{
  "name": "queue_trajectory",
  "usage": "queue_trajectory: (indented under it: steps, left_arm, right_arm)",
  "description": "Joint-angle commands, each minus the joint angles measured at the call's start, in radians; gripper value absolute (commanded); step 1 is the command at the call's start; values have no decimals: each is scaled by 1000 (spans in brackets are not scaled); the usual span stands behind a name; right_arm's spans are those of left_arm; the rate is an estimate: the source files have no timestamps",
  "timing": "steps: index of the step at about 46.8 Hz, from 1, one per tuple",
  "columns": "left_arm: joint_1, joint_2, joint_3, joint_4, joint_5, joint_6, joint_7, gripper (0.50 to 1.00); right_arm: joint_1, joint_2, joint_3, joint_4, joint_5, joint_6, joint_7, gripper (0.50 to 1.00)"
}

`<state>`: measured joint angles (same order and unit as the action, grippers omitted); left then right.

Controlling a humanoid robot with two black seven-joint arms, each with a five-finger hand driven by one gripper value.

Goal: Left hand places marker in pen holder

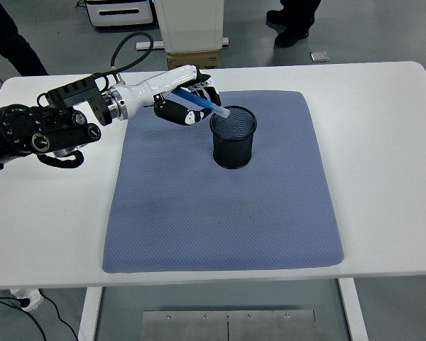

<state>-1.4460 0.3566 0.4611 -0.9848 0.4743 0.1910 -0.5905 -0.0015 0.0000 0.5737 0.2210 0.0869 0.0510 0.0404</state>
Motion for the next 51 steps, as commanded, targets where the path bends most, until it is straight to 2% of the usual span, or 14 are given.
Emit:
queue_trajectory:
  steps: [1,28,38,51]
  left_arm:
    - [2,-4,-15,0,-19,-2,0,500]
    - [22,-114,-76,0,-123,-12,0,500]
    - [58,-133,-124,0,-140,-12,0,500]
    - [101,-145,-165,0,-240,-21,-5,500]
  right_arm:
    - [0,0,0,0,1,0,1,1000]
    - [0,0,0,0,-1,0,1,1000]
    - [0,0,0,0,1,0,-1,1000]
    - [0,0,0,0,1,0,1,1000]
